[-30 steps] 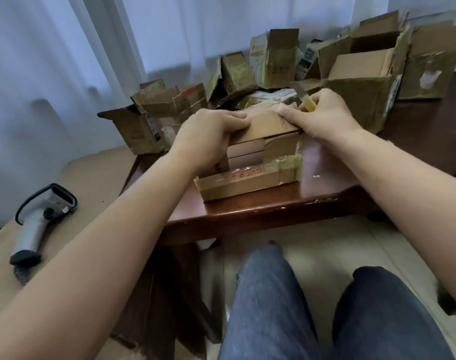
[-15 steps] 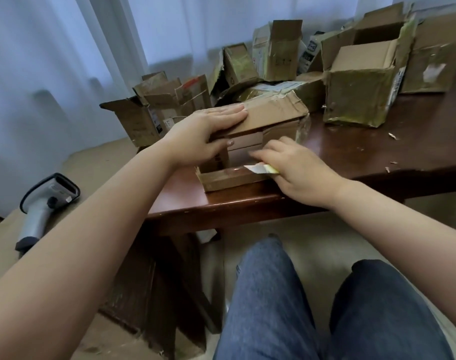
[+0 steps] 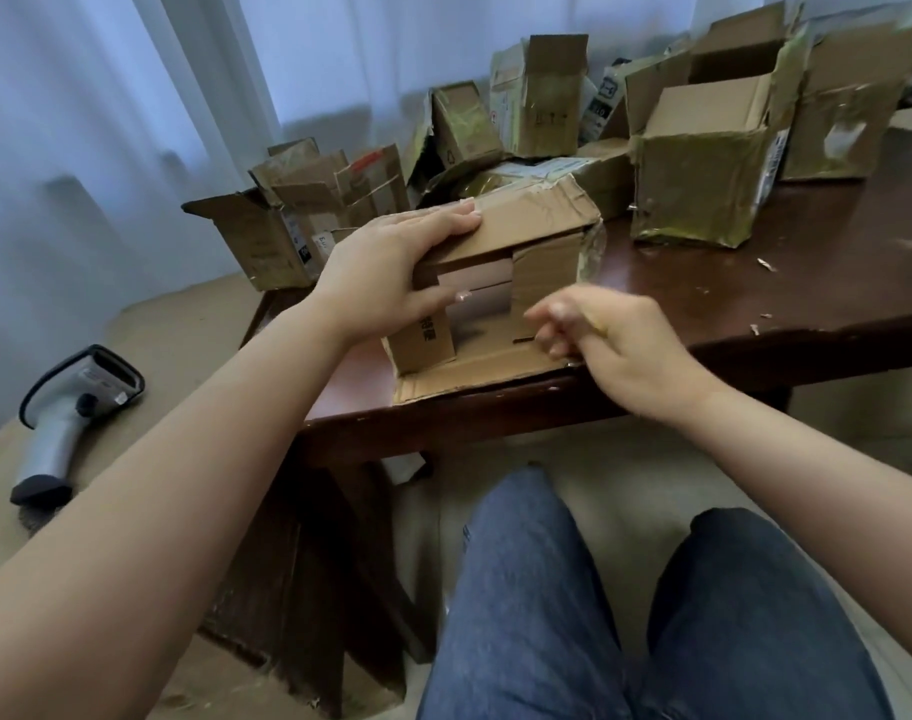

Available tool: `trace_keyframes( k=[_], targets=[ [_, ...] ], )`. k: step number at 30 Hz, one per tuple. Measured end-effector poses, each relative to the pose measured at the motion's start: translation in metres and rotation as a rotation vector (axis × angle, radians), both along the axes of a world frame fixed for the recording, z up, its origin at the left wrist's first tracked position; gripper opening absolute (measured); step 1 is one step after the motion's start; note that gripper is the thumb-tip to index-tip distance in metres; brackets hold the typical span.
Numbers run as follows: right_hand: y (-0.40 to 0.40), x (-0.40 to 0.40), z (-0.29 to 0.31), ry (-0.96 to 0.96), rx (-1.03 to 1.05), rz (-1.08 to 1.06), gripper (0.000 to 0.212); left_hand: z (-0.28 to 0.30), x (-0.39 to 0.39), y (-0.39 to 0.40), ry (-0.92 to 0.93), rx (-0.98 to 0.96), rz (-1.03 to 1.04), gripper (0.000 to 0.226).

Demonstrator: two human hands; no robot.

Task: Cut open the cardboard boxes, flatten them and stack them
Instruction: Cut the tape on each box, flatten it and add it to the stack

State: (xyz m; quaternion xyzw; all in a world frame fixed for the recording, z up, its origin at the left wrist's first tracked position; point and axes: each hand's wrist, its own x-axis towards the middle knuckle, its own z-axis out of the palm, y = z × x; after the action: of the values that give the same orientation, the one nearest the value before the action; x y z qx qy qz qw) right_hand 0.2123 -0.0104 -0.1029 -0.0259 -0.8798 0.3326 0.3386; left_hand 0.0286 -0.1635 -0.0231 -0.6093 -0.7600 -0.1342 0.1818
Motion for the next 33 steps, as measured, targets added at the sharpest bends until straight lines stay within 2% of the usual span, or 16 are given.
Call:
trace_keyframes(
  k=[1, 3, 6, 7, 11, 15, 21, 25, 29, 33],
  targets=[
    [0.002, 0.001, 0.006, 0.079, -0.123, -0.062, 0.023, -0.001, 0.004, 0.001, 0.017, 0.017, 0.034, 0.064],
    [0.01, 0.0, 0.017, 0.214, -0.232, -0.267, 0.025, -0.003, 0.011, 0.003, 0.053, 0.045, 0.107, 0.063],
    [0.017, -0.005, 0.027, 0.216, -0.252, -0.444, 0.013, -0.008, 0.013, 0.006, 0.132, 0.082, 0.162, 0.064],
    [0.014, -0.007, 0.029, 0.181, -0.256, -0.468, 0.019, -0.009, 0.012, 0.006, 0.16, 0.09, 0.173, 0.066],
    [-0.003, -0.021, 0.031, 0.073, -0.195, -0.593, 0.077, -0.01, 0.012, 0.007, 0.226, 0.064, 0.22, 0.076],
    [-0.015, -0.035, 0.031, -0.001, -0.07, -0.712, 0.094, -0.012, 0.016, 0.008, 0.249, 0.048, 0.289, 0.075],
    [-0.018, -0.043, 0.032, -0.048, -0.04, -0.783, 0.098, -0.016, 0.019, 0.01, 0.263, 0.071, 0.338, 0.073],
    [-0.017, -0.041, 0.031, -0.041, -0.034, -0.764, 0.094, -0.017, 0.019, 0.01, 0.231, 0.094, 0.322, 0.067],
    [-0.011, -0.022, 0.021, 0.023, -0.105, -0.717, 0.1, -0.016, 0.017, 0.009, 0.193, 0.108, 0.309, 0.066],
    [-0.005, -0.009, 0.014, 0.003, -0.258, -0.615, 0.105, -0.015, 0.017, 0.009, 0.176, 0.102, 0.291, 0.065]
  ],
)
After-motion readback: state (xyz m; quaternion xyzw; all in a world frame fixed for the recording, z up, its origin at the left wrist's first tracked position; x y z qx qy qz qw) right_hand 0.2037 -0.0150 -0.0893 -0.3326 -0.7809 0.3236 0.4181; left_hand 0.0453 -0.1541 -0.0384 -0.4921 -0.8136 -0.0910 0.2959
